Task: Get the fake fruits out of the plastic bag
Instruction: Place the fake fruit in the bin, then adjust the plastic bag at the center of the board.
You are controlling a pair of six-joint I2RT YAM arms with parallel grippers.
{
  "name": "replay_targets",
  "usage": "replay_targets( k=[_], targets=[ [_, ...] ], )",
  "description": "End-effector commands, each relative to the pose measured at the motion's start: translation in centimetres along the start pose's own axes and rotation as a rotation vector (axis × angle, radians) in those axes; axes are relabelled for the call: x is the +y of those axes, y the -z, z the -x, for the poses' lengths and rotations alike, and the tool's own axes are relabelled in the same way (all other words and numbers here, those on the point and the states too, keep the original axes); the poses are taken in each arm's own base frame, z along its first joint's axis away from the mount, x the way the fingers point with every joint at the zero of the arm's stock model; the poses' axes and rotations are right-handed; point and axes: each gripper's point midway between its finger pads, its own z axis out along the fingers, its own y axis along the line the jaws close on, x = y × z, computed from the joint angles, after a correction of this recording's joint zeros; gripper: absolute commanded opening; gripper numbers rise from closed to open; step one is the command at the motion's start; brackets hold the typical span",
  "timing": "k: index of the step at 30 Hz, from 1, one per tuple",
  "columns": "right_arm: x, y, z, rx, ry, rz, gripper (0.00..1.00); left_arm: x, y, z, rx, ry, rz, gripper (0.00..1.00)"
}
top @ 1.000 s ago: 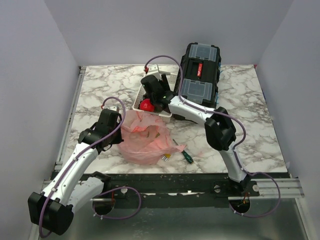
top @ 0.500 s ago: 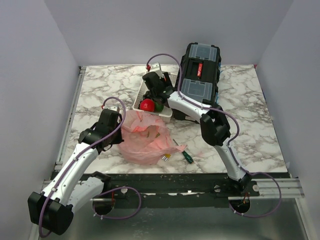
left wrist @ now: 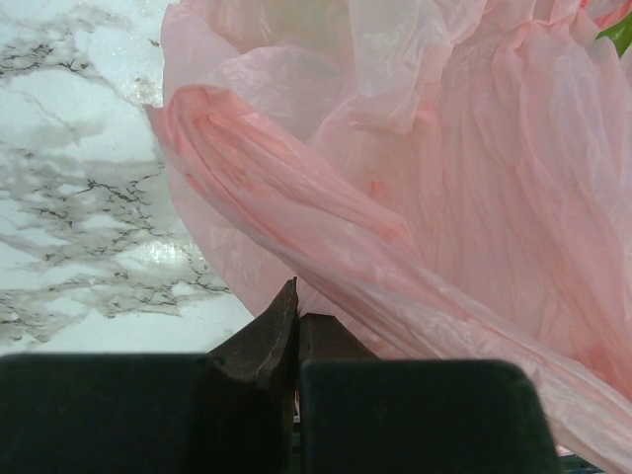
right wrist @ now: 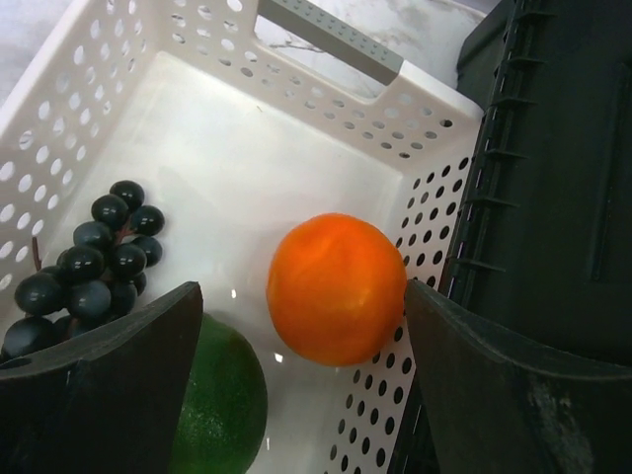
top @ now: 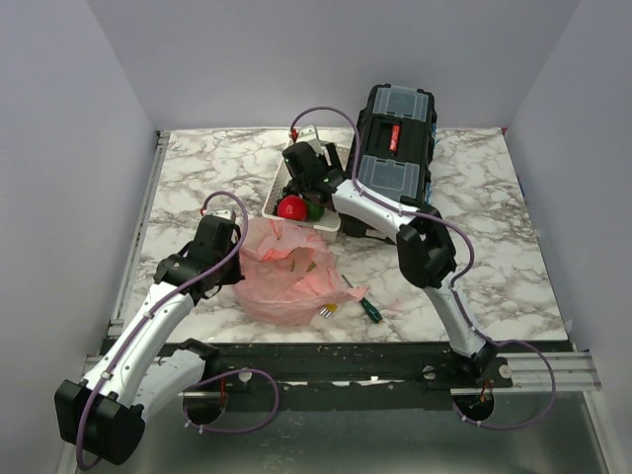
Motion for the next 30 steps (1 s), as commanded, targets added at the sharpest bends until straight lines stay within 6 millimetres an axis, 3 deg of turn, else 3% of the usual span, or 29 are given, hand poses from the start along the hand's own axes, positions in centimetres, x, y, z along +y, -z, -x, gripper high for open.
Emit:
replay_targets(
  k=[1, 9, 17, 24, 30],
  targets=[
    [-0.1, 2.7, 1.8, -0.007, -0.057, 0.094, 0.85, -0.4, 0.6, 0.9, -0.030, 0.002, -0.016, 0.00],
    [0.9, 9.3, 3.9, -0.087, -0.136, 0.299, 0.84, -0.5, 0.5, 0.9, -0.023, 0.000, -0.019, 0.00],
    [2.6, 15.8, 2.6, -0.132, -0.174, 0.546, 0.83, -0.6, 0.4, 0.7, -0.011, -0.001, -0.020, 0.00],
    [3.1, 24.1, 3.3, -0.283, -0.285, 0.918, 0.83, -0.6, 0.4, 0.8, -0.013, -0.001, -0.019, 0.00],
    [2.2, 29.8, 2.8, -0.374, -0.295, 1.088, 0.80, -0.6, 0.4, 0.8, -0.012, 0.000, -0.017, 0.00]
  ],
)
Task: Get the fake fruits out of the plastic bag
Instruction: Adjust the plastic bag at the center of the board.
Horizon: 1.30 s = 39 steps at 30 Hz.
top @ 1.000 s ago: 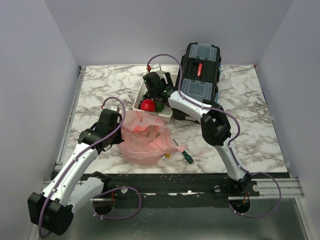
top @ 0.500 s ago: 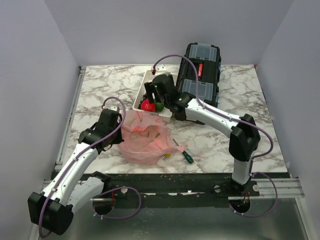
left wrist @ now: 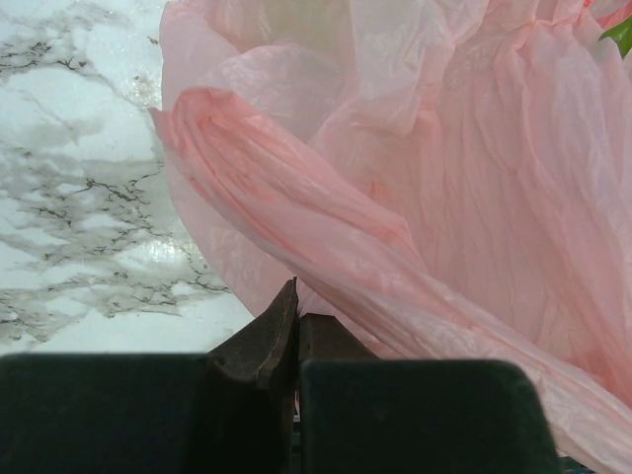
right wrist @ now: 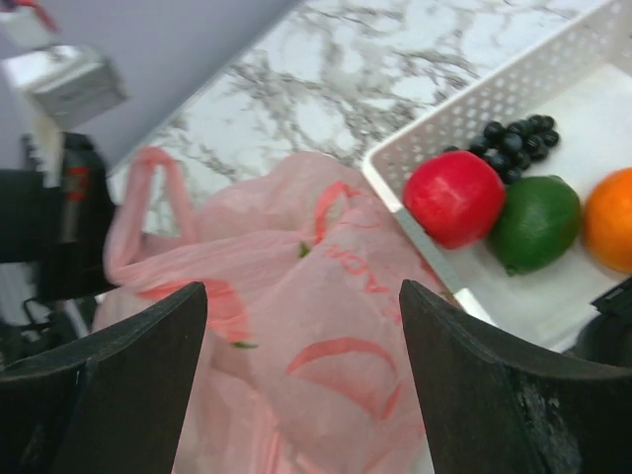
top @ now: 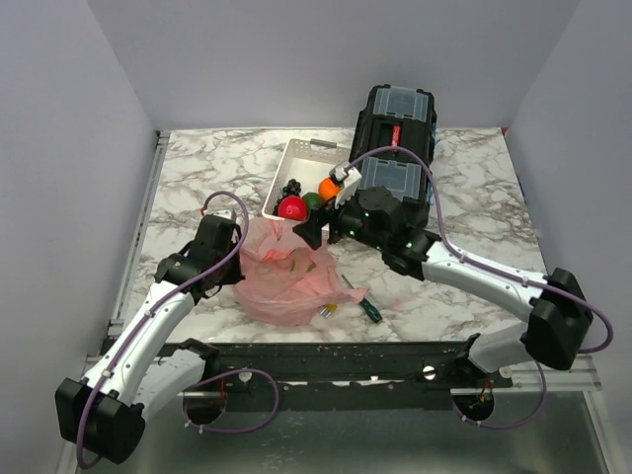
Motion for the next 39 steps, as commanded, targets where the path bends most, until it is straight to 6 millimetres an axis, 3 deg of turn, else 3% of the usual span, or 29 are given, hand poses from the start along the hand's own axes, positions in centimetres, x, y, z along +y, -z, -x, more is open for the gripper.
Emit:
replay_targets(
  k=[1, 7, 12, 16, 23, 30, 39],
  targets=[
    [5.6, 3.2, 3.0, -0.131, -0.001, 0.261, 0.80, -0.5, 0.5, 0.8, -0.019, 0.001, -0.018, 0.00],
    [8.8, 6.1, -0.2, -0.119, -0.043, 0.432, 0.78, -0.6, 0.5, 0.8, -0.017, 0.001, -0.019, 0.00],
    [11.6, 6.7, -3.1, -0.127, -0.073, 0.508, 0.72, -0.4, 0.4, 0.8, -0.017, 0.002, -0.011, 0.00],
    [12.4, 4.0, -6.1, -0.054, -0.037, 0.429, 0.62, -0.4, 0.4, 0.8, -0.016, 0.003, -0.006, 0.00],
    [8.4, -1.1, -8.7, -0.060, -0.080, 0.141, 0.51, -0.3, 0.6, 1.0, -0.028, 0.006, -0.007, 0.00],
    [8.5, -4.7, -9.8, -0.075, -0.090, 0.106, 0.50, -0.6, 0.6, 0.9, -0.027, 0.000, -0.028, 0.00],
    [6.5, -8.0, -11.1, -0.096, -0.100, -0.040, 0.54, -1.6, 1.3, 1.2, -0.047, -0.006, -0.093, 0.00]
  ],
)
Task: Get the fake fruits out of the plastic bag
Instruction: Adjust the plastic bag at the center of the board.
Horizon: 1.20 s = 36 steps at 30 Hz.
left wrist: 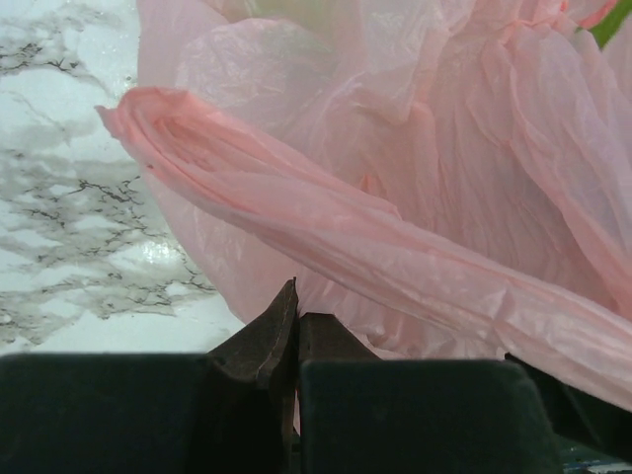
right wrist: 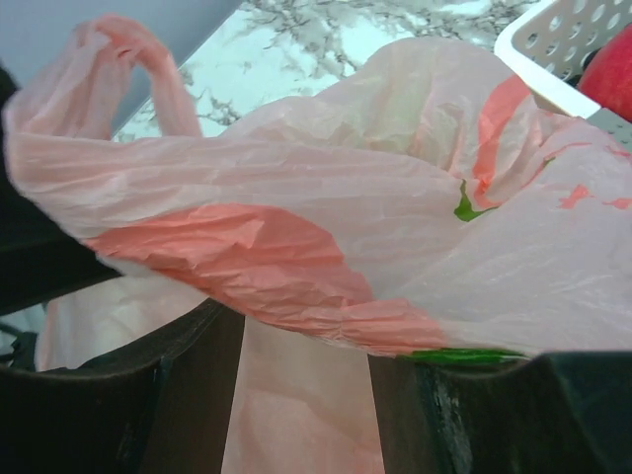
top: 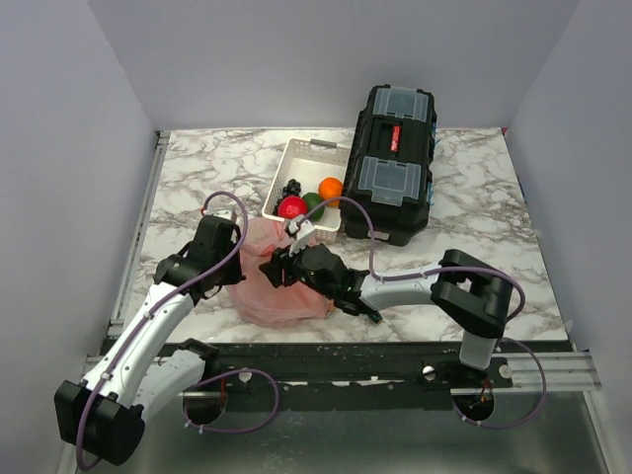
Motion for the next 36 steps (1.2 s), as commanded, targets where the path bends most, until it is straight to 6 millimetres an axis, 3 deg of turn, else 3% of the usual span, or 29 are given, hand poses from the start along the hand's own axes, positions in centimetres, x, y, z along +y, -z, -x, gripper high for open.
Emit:
replay_targets(
  k=[1, 12, 17, 19, 21, 26, 28, 36],
  targets=[
    [-1.0, -1.6, 0.2, -0.059, -0.026, -0.077, 0.55, -1.8, 1.6, 1.5, -0.065, -0.012, -0.107, 0.00],
    [-2.4, -2.1, -3.7, 0.006, -0.091, -0.115, 0.56, -7.4, 4.9, 2.7, -0.056, 0.043, -0.404, 0.00],
    [-3.5, -1.7, -4.0, 0.008, -0.102, -0.159, 0.60, -11.8, 9.7, 3.4, -0.031, 0.053, -0.662, 0.00],
    [-3.5, -1.4, -3.9, 0.001, -0.107, -0.154, 0.69, -12.5, 11.4, 3.3, -0.064, 0.025, -0.707, 0.00],
    [-3.5, -1.2, -3.9, -0.003, -0.102, -0.143, 0.80, -11.9, 11.6, 3.1, -0.107, -0.012, -0.691, 0.00],
    [-3.1, -1.0, -3.9, -0.008, -0.087, -0.107, 0.92, -5.4, 6.8, 0.8, -0.064, -0.032, -0.314, 0.00],
    [-2.9, -1.0, -3.9, -0.015, -0.082, -0.093, 0.95, -4.1, 5.8, -0.1, -0.013, -0.043, -0.232, 0.00],
    [-0.9, -1.0, -2.7, -0.045, 0.006, 0.027, 0.99, -4.2, 4.3, -0.7, -0.001, 0.026, -0.222, 0.00]
  ],
)
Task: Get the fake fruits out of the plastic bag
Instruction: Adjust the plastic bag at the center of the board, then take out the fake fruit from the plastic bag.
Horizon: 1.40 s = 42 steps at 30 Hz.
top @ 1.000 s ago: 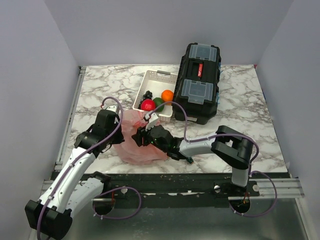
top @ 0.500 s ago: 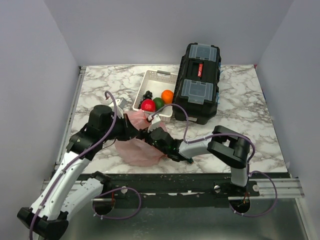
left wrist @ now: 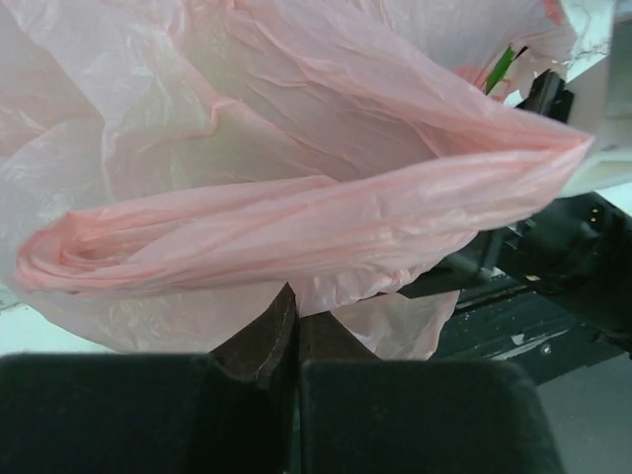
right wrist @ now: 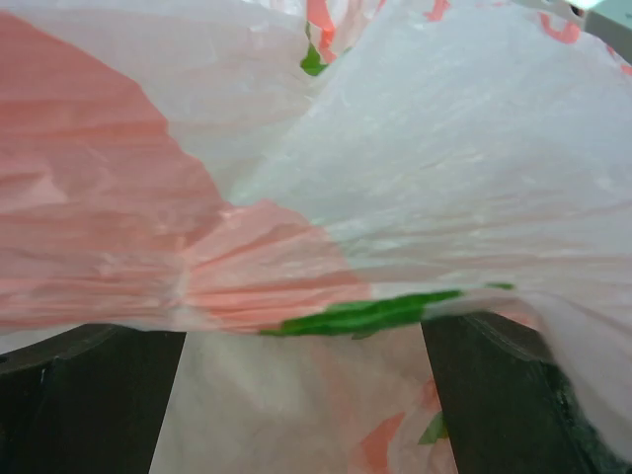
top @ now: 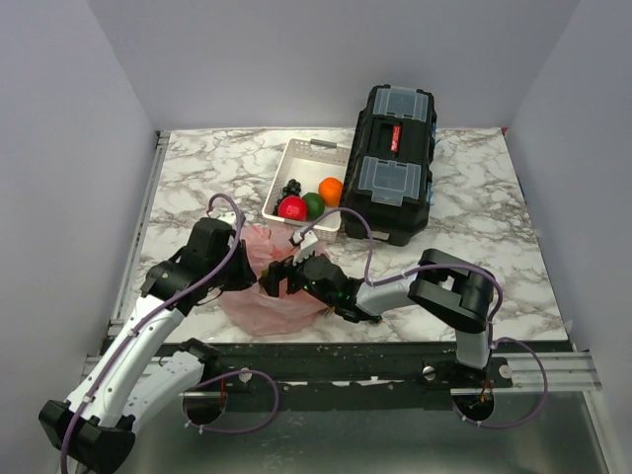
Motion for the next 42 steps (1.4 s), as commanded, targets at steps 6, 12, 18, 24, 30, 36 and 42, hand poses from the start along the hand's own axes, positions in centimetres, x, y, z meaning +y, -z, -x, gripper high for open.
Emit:
replay_targets(
  k=[6, 12, 18, 24, 30, 36, 42],
  targets=[
    [2.4, -1.1, 1.9, -0.049, 0.087, 0.107, 0.99, 3.9, -0.2, -0.5, -0.041, 0.102, 0.212, 0.00],
    [1.5, -3.5, 1.7, -0.044, 0.146, 0.036, 1.00, 4.6, -0.3, -0.5, -0.071, 0.124, 0.241, 0.00],
    [1.4, -5.8, 0.4, -0.015, 0.205, 0.033, 1.00, 4.5, -1.0, -0.6, -0.054, 0.104, 0.232, 0.00],
    [1.6, -8.4, -0.6, 0.006, 0.197, 0.008, 1.00, 3.8, -1.5, -0.8, -0.034, 0.085, 0.187, 0.00],
    [-0.5, -10.2, -1.7, 0.001, 0.169, -0.105, 0.94, 3.6, -1.5, -0.8, -0.040, 0.083, 0.175, 0.00],
    [-1.7, -10.1, -1.0, -0.031, 0.166, -0.143, 0.76, 3.7, -1.4, -0.7, -0.054, 0.086, 0.180, 0.00],
    [-2.4, -8.0, 1.3, -0.091, 0.182, -0.168, 0.56, 3.7, -1.6, -0.7, -0.043, 0.082, 0.184, 0.00]
  ],
)
